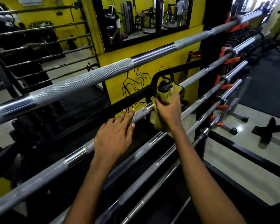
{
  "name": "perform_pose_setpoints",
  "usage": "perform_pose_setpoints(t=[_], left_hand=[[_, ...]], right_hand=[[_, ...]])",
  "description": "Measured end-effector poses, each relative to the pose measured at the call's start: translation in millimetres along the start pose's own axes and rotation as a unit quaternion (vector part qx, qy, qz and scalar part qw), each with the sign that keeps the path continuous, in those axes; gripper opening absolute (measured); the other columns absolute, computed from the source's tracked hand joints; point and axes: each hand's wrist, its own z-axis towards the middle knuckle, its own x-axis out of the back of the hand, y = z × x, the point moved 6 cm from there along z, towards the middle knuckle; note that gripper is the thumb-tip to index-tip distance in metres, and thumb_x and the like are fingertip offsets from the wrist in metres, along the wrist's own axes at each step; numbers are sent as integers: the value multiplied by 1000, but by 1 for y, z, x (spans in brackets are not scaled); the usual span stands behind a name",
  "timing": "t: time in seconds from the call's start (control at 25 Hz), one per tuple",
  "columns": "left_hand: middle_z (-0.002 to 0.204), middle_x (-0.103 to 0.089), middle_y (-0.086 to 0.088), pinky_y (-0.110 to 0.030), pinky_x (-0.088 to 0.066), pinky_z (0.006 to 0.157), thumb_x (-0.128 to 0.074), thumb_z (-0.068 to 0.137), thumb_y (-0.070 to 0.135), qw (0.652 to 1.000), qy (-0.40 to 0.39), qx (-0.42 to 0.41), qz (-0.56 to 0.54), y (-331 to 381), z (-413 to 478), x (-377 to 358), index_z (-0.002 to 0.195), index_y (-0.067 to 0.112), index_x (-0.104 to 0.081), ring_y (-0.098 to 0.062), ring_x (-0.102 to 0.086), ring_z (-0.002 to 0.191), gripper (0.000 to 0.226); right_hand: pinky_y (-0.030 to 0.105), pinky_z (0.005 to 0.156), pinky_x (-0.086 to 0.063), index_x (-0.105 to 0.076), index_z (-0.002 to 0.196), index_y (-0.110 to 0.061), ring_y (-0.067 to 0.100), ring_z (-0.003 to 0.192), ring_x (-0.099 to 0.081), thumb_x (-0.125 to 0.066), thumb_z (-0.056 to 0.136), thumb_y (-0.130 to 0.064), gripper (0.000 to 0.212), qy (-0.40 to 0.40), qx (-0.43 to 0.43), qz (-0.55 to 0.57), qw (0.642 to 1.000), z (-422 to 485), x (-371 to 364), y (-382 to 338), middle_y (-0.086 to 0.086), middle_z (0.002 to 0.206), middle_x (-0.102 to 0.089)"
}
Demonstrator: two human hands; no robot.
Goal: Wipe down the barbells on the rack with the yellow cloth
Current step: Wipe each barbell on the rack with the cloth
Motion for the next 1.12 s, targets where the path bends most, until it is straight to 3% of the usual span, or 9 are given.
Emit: perform_pose_setpoints(t=[0.16, 0.24, 0.32, 0.44, 0.56, 0.72, 0.8, 0.96, 1.12], left_hand=[[159, -26, 6, -43, -46, 95, -27, 101, 51, 997, -55, 19, -45, 8, 22, 0, 151, 36, -26, -26, -45, 131, 52], [157, -31, 5, -44, -47, 93, -29, 101, 51, 996, -61, 0, -67, 19, 38, -5, 150, 32, -30, -25, -45, 132, 52], [154, -36, 5, -44, -49, 90, -28, 101, 53, 994, -69, -12, -79, 28, 51, -12, 149, 31, -31, -25, -48, 129, 53], [151, -42, 6, -44, -50, 87, -24, 101, 53, 996, -71, -15, -59, 34, 56, -16, 149, 31, -29, -25, -52, 124, 53], [145, -48, 6, -42, -51, 85, -21, 102, 53, 998, -47, -13, -39, 37, 54, -13, 147, 31, -30, -24, -54, 119, 51], [142, -51, 8, -39, -49, 81, -20, 102, 54, 999, -41, -4, -22, 38, 54, -12, 147, 32, -30, -22, -55, 115, 51], [142, -51, 8, -37, -48, 80, -19, 102, 54, 999, -39, 0, -12, 38, 54, -13, 148, 33, -30, -21, -55, 114, 52], [139, -54, 7, -32, -44, 72, -16, 100, 58, 1000, -30, 5, -2, 37, 54, -14, 148, 35, -28, -17, -56, 111, 55], [130, -57, 4, -28, -37, 68, -16, 100, 59, 1000, -26, 6, -1, 37, 55, -16, 149, 38, -24, -16, -56, 108, 55]], right_hand=[[51, 94, -52, -61, 114, -21, 22, 104, -61, -64, 68, -68, 66, 30, 72, -70, 995, 21, 14, -12, 0, 110, -65], [51, 92, -51, -57, 102, -30, 18, 98, -60, -71, 75, -59, 42, 1, 170, -76, 982, 7, 14, -17, -6, 100, -63], [49, 97, -51, -52, 110, -34, 17, 107, -60, -72, 78, -56, 44, -8, 183, -46, 982, 10, 15, -3, -8, 111, -62], [44, 103, -51, -43, 143, -23, 15, 120, -60, -65, 73, -66, 85, 29, -23, 80, 996, 30, 17, 26, -2, 134, -59], [35, 91, -55, -44, 145, -23, 10, 103, -66, -64, 79, -58, 77, 63, -153, 190, 968, 17, 6, 26, -6, 120, -68], [38, 77, -59, -60, 131, -10, 27, 102, -69, -64, 91, -40, 50, 22, -274, 496, 824, -3, -24, 34, 8, 108, -68], [37, 69, -60, -62, 127, -11, 31, 100, -68, -63, 90, -42, 48, -16, -281, 538, 795, -5, -29, 37, 11, 108, -67], [36, 77, -59, -60, 131, -13, 28, 109, -68, -70, 91, -40, 49, 23, -250, 438, 863, -5, -12, 48, 7, 118, -70], [49, 107, -46, -34, 150, -20, 25, 130, -52, -71, 82, -55, 85, 12, -94, 112, 989, -5, 12, 36, 3, 144, -49]])
